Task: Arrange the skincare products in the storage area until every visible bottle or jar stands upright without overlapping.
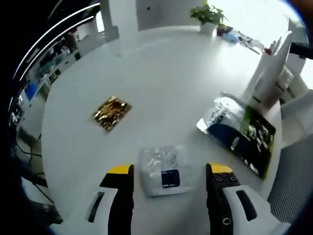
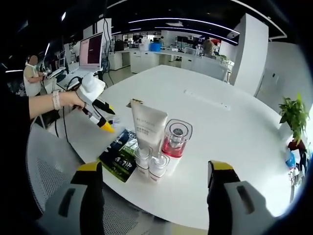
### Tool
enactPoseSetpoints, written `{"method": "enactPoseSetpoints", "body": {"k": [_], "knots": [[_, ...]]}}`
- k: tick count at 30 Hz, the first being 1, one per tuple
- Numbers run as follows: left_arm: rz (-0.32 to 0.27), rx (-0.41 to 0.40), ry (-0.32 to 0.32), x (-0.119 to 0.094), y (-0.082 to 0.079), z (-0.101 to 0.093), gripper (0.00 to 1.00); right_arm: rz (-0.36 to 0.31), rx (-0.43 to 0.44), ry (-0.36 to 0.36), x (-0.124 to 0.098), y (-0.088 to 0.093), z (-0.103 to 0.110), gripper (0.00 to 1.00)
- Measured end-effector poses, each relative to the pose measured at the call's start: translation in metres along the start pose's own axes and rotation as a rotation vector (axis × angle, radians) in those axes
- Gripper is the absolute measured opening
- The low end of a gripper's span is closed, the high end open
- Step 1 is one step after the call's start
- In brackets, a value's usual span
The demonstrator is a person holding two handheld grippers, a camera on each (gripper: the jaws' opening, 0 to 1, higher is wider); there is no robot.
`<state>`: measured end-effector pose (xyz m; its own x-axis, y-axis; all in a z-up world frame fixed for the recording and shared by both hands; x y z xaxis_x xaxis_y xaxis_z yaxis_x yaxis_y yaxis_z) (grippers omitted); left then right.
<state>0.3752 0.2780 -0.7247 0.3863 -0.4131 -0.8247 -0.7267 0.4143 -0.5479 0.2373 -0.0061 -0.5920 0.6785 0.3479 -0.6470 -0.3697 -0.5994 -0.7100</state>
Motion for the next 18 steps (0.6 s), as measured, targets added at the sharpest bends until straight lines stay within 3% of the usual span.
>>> {"method": "enactPoseSetpoints", "body": {"k": [11, 18], "knots": [[-0.005, -0.024, 0.001, 0.0001, 0.0022, 0.0007, 0.52, -0.002, -0.018, -0.005, -0.0004, -0.0023, 0.0014, 0.89], [0.007, 0.009, 0.018, -0.0005, 0.0017, 0.0019, 0.37, 0.000, -0.022, -0.005, -0.0005, -0.0019, 0.0017, 0.88]]}}
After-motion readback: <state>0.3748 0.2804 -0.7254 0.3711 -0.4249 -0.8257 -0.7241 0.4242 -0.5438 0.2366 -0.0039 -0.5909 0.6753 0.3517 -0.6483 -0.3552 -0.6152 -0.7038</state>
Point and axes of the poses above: the point that each gripper's makers call its tool centre point, and the gripper's own axes: x roughly forward along the fingers, z roughly to its left, y roughly out of its underside, the point moved 7 cm from there along -x, roughly backward along the fingers, and after that the axes turned 15 degrees about -x, right-handed, at the moved point
